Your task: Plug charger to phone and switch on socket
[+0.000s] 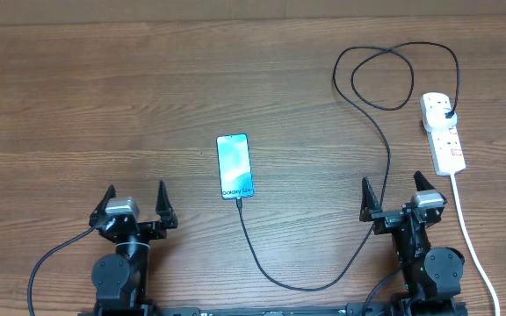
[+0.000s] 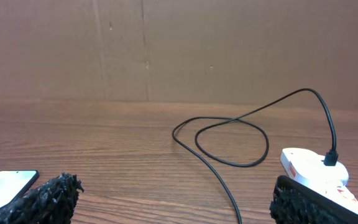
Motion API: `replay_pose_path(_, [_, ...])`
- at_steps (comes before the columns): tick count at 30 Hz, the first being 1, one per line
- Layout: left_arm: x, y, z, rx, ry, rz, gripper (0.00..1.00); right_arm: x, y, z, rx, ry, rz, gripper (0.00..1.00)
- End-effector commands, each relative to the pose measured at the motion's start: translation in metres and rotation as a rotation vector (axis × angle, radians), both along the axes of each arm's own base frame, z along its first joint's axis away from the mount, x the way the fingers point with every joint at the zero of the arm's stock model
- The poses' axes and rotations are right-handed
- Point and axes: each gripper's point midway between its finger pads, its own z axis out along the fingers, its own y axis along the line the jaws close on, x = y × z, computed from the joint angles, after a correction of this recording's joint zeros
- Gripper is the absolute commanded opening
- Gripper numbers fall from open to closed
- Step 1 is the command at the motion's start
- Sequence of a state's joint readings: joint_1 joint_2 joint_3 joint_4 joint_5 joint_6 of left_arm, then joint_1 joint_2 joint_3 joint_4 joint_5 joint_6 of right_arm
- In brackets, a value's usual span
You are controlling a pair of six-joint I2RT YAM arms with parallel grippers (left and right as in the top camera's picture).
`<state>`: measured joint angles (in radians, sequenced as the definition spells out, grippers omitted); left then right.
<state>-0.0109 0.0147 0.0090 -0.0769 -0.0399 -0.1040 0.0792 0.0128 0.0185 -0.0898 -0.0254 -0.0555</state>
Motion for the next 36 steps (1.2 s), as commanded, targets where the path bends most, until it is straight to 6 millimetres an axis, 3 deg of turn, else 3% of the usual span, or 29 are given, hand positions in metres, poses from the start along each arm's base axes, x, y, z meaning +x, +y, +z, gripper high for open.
replay_pose_path(1, [-0.0003,-0.0057,0.0,0.066,-0.005,-0.041,0.99,0.0,0.0,-0.0015,0.006,-0.004,-0.002,1.0])
replay_pose_path(36, [-0.0003,-0.0077,0.0003,0.055,-0.006,-0.051,1.0,0.0,0.0,-0.0015,0.006,-0.004,-0.002,1.0])
